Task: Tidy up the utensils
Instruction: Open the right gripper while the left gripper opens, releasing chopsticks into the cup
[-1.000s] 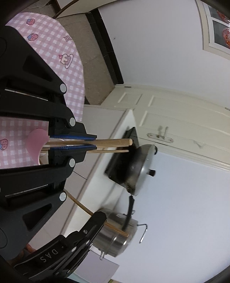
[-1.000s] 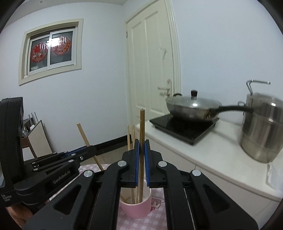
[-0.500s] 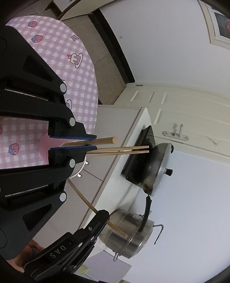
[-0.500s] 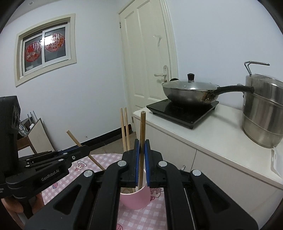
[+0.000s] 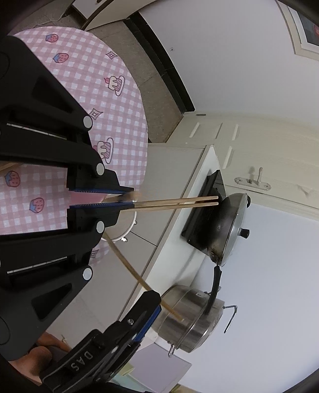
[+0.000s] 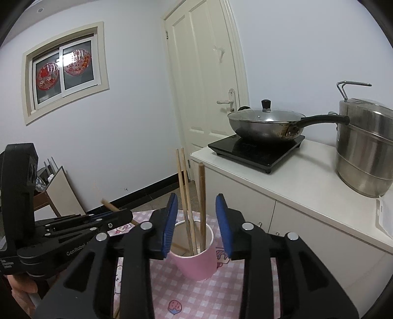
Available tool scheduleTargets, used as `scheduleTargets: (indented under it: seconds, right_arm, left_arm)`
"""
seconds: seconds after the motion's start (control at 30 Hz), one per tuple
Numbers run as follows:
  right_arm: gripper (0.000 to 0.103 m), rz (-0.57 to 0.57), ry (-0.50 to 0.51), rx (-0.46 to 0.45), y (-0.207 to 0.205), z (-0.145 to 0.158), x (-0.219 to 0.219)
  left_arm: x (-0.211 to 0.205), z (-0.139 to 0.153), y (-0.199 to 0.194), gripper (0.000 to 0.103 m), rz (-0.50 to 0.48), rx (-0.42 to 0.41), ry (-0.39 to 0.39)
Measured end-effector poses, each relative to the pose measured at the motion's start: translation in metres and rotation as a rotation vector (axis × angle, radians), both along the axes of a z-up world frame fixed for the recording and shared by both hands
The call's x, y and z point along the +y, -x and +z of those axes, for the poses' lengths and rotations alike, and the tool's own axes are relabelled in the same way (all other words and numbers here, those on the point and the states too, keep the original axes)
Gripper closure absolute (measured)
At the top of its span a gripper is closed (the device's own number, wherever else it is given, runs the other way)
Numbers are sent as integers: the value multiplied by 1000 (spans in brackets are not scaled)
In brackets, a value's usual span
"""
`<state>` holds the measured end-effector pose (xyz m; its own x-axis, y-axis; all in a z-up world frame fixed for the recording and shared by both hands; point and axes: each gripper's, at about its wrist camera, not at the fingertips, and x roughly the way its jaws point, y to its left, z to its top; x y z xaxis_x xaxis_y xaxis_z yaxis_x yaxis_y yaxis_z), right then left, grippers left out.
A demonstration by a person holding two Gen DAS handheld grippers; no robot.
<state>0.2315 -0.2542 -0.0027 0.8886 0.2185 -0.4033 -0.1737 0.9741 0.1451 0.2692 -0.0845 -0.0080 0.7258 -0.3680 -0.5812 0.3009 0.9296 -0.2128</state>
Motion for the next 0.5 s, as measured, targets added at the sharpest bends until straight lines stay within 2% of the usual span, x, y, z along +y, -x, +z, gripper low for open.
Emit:
scheduleTargets:
  seconds: [0.2,0.27,0.3,0.33,0.37,0.5]
  right_arm:
    - [66,11,-13,-1,18,4,3]
    - [65,13,-13,-1,23,5,4]
    - [64,13,-14,-2,26,5,5]
    - [64,14,-16,-1,28,6,6]
    - [63,14,-18,0,30,6,6]
    - [63,12,-17,2,38,7,8]
  left_arm:
    - [7,6,18,95,-3,-14,-5]
    - [9,9,24,92,-4,-19,-2]
    - [11,11,27,76,-2,-24,-1]
    - [13,13,30,47,3,-30,5]
    - [16,16,35,37,17,-54,18]
    - [20,26,44,36,26,-79,23]
